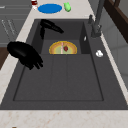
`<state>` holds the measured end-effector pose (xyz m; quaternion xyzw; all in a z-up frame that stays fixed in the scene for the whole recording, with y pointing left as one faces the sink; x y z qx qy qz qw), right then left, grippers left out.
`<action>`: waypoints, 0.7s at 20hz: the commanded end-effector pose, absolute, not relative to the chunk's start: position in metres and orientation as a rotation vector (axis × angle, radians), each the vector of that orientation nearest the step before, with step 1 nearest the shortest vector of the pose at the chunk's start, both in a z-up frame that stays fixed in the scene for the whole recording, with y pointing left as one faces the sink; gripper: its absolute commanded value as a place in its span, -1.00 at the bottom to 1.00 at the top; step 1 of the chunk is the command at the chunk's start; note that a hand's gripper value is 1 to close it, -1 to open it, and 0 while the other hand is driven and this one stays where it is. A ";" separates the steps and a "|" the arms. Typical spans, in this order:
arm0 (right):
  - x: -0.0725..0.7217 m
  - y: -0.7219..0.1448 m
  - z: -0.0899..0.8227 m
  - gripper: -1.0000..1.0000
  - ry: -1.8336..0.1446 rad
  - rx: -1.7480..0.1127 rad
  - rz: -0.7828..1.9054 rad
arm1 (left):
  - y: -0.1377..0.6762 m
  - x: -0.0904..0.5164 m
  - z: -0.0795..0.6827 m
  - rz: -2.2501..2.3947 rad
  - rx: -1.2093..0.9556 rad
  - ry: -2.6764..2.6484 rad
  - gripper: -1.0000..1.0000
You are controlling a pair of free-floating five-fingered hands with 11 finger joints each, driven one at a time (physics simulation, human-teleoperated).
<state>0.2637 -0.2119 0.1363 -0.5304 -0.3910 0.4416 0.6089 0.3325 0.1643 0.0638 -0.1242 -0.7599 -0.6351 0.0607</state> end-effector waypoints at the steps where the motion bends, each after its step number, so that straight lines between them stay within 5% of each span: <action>1: 0.264 -0.212 0.136 0.00 -0.903 -1.225 1.020 | 0.177 0.320 0.084 -1.915 -0.399 -2.271 -1.00; 14: 0.264 -0.212 0.136 0.00 -0.903 -1.225 1.020 | 0.199 0.279 0.158 -1.942 -0.381 -2.256 -1.00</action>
